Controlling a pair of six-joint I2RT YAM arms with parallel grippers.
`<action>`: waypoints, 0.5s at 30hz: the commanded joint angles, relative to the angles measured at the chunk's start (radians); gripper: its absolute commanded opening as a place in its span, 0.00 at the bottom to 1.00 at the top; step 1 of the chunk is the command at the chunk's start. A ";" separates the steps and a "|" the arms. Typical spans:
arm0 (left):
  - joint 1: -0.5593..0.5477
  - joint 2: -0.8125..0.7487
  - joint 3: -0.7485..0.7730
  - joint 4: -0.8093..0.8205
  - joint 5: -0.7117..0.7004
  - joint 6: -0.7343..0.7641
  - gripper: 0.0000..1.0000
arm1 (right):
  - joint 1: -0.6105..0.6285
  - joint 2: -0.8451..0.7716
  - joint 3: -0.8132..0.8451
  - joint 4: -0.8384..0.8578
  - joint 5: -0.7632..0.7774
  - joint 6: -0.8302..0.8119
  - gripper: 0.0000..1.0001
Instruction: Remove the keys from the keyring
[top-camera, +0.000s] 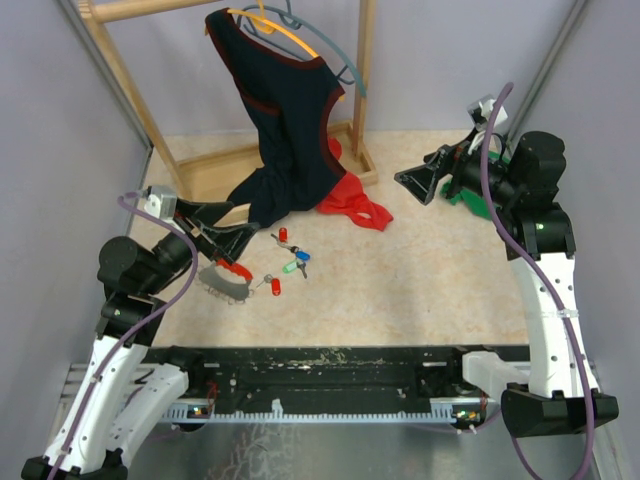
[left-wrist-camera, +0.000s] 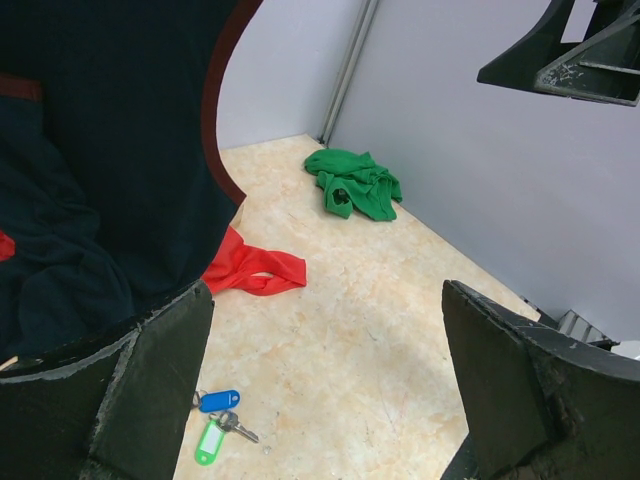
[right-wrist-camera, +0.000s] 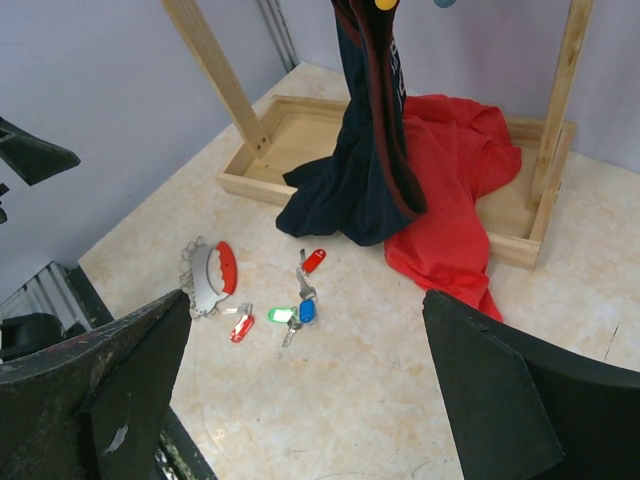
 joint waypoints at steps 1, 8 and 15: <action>0.003 -0.001 -0.007 0.031 0.008 0.013 1.00 | -0.008 -0.027 0.031 0.035 0.000 0.010 0.99; 0.003 0.002 -0.007 0.032 0.011 0.014 1.00 | -0.008 -0.026 0.031 0.036 -0.001 0.008 0.99; 0.003 0.002 -0.008 0.032 0.014 0.012 1.00 | -0.008 -0.026 0.031 0.037 0.001 0.008 0.99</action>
